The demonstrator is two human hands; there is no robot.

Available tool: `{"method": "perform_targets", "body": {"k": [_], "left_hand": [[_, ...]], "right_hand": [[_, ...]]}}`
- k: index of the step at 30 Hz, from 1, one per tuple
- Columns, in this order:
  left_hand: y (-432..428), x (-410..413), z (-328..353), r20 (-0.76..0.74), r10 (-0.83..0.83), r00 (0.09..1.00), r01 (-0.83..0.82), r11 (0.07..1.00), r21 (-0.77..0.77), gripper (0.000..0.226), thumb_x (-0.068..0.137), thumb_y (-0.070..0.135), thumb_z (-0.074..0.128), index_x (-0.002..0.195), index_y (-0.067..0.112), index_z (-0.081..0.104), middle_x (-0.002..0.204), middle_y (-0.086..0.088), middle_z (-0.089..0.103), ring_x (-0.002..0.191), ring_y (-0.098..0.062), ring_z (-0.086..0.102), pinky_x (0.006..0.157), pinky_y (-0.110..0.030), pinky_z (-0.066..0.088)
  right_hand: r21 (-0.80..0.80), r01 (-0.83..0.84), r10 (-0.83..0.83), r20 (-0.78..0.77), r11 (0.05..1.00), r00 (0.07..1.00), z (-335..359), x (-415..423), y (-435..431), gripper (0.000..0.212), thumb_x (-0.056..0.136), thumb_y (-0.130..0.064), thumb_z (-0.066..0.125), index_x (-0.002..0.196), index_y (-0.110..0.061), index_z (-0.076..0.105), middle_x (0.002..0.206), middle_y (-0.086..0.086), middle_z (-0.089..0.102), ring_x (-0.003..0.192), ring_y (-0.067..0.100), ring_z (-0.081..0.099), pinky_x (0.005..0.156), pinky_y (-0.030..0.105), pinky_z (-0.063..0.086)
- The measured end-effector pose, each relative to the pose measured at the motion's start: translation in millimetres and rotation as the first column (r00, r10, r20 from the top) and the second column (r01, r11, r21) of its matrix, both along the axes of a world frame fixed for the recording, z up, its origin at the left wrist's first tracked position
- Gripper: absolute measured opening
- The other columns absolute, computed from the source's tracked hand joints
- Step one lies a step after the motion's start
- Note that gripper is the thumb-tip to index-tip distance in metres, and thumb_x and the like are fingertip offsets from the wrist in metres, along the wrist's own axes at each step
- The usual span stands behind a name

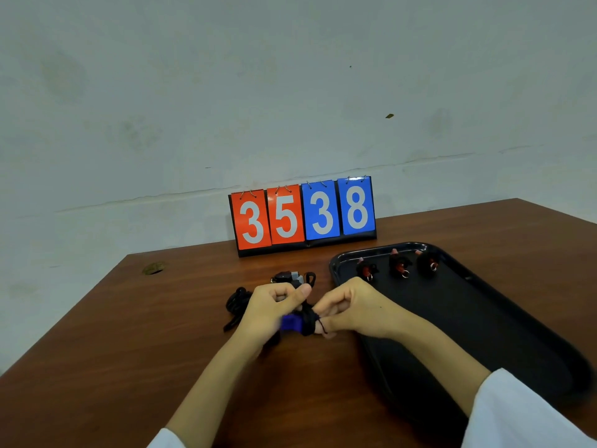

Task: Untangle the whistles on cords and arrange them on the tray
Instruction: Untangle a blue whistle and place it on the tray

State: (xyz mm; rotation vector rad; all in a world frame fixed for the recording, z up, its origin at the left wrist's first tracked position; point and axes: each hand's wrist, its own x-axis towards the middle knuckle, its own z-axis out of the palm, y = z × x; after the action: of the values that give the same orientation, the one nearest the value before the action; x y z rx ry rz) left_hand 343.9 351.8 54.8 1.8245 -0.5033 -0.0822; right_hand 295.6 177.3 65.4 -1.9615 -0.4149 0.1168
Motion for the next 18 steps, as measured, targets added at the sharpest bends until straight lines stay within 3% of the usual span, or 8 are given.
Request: {"method": "perform_targets", "body": {"k": [3, 5, 7, 10, 18], "left_hand": [[-5, -3, 1, -0.09, 0.019, 0.996, -0.022, 0.999, -0.027, 0.043, 0.078, 0.048, 0.057, 0.052, 0.014, 0.054, 0.045, 0.002, 0.043, 0.038, -0.009, 0.037, 0.043, -0.017, 0.032], [-7, -3, 2, -0.163, 0.036, 0.986, -0.049, 0.996, -0.077, 0.043, 0.089, 0.039, 0.054, 0.05, 0.021, 0.057, 0.043, 0.002, 0.037, 0.037, -0.009, 0.028, 0.039, -0.019, 0.023], [-8, -4, 2, -0.202, 0.014, 0.979, -0.04, 0.992, -0.123, 0.039, 0.096, 0.027, 0.049, 0.061, 0.017, 0.062, 0.043, 0.003, 0.034, 0.037, -0.008, 0.023, 0.039, -0.02, 0.018], [-9, -7, -1, -0.183, -0.059, 0.981, 0.031, 0.988, -0.154, 0.031, 0.098, 0.024, 0.044, 0.075, 0.008, 0.059, 0.045, 0.002, 0.034, 0.037, -0.007, 0.023, 0.037, -0.019, 0.018], [-15, -11, -10, -0.116, -0.055, 0.992, 0.042, 0.993, -0.11, 0.025, 0.097, 0.024, 0.046, 0.094, 0.01, 0.066, 0.052, 0.005, 0.042, 0.037, -0.003, 0.03, 0.038, -0.016, 0.024]], "right_hand": [[0.112, 0.017, -0.013, -0.036, 0.994, 0.999, 4, 0, 0, 0.016, 0.078, 0.0, 0.067, 0.09, -0.01, 0.071, 0.079, 0.0, 0.072, 0.071, 0.013, 0.068, 0.068, 0.024, 0.056], [0.165, 0.075, -0.07, -0.04, 0.983, 0.997, 5, 1, -1, 0.017, 0.08, 0.001, 0.065, 0.092, -0.009, 0.07, 0.084, 0.005, 0.071, 0.073, 0.015, 0.069, 0.068, 0.025, 0.057], [0.217, 0.123, -0.118, -0.037, 0.968, 0.992, 6, 2, -3, 0.018, 0.081, 0.002, 0.064, 0.096, -0.008, 0.069, 0.089, 0.012, 0.071, 0.074, 0.015, 0.069, 0.068, 0.024, 0.057], [0.272, 0.196, -0.197, -0.025, 0.942, 0.98, 6, 2, -5, 0.019, 0.081, 0.0, 0.064, 0.098, -0.007, 0.068, 0.089, 0.014, 0.071, 0.074, 0.016, 0.069, 0.067, 0.024, 0.057], [0.243, 0.433, -0.463, 0.079, 0.868, 0.883, 6, 3, -5, 0.022, 0.077, -0.003, 0.07, 0.081, -0.024, 0.064, 0.08, 0.002, 0.07, 0.07, 0.01, 0.068, 0.065, 0.022, 0.057]]}}
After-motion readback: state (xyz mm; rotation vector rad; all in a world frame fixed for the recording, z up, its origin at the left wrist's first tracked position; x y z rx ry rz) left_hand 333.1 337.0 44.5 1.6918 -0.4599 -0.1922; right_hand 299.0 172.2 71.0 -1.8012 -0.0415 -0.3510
